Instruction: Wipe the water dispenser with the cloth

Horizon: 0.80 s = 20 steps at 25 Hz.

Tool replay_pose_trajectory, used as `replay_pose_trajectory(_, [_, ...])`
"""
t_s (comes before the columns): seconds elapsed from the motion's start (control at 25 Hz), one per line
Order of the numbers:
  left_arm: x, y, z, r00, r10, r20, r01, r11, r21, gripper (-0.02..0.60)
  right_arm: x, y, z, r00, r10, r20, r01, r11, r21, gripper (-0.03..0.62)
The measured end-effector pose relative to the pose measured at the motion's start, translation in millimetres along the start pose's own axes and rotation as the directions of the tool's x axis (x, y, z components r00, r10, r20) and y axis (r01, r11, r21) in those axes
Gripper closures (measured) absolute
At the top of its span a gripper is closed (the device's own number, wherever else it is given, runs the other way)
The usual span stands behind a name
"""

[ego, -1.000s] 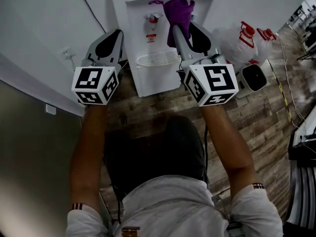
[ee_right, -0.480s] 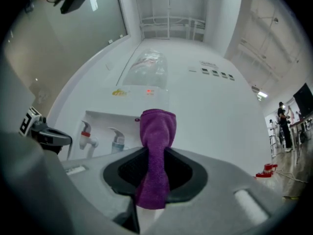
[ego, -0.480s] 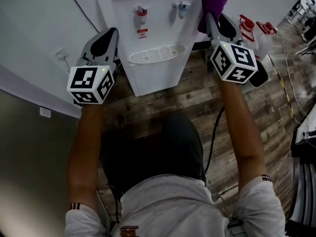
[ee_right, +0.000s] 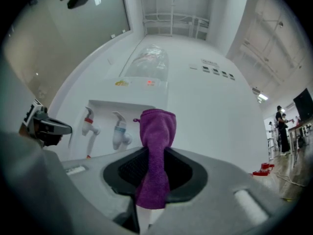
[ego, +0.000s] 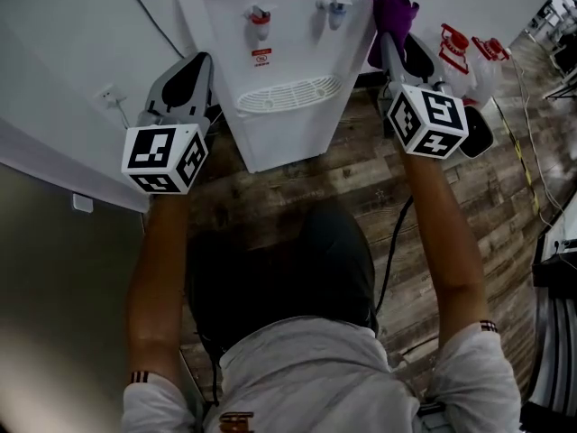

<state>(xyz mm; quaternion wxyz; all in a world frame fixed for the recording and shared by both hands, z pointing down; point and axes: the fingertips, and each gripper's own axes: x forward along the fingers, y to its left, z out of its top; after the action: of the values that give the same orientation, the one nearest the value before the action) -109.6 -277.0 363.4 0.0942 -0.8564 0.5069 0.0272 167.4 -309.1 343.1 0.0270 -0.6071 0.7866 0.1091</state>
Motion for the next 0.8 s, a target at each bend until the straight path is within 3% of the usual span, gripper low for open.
replay_pose_trajectory(0.32, [-6.3,6.2,-31.3,0.999,0.011,-0.039,-0.012,0.999,-0.038,0.583,-32.5,138.8,-20.1,0.981,0.185,0.061,-0.185,0.983,-0.004,0.496])
replay_pose_trajectory(0.48, [-10.9,11.0,-39.6,0.999,0.020,-0.043,-0.022,0.999,-0.045,0.583,-25.2,205.1,-25.1,0.961,0.265,0.080,-0.269,0.961,0.057,0.496])
replay_pose_trajectory(0.64, [-13.8,14.9,-49.8,0.998,0.031,-0.050,-0.034,0.998,-0.046,0.583,-8.1,252.2,-23.6,0.946,0.302,0.114,-0.314,0.943,0.107,0.496])
replay_pose_trajectory(0.8, [-15.3,10.9,-54.8,0.998,0.021,-0.055,-0.024,0.999,-0.039,0.583,6.9,280.1,-31.2,0.936,0.336,0.108,-0.346,0.934,0.093,0.496])
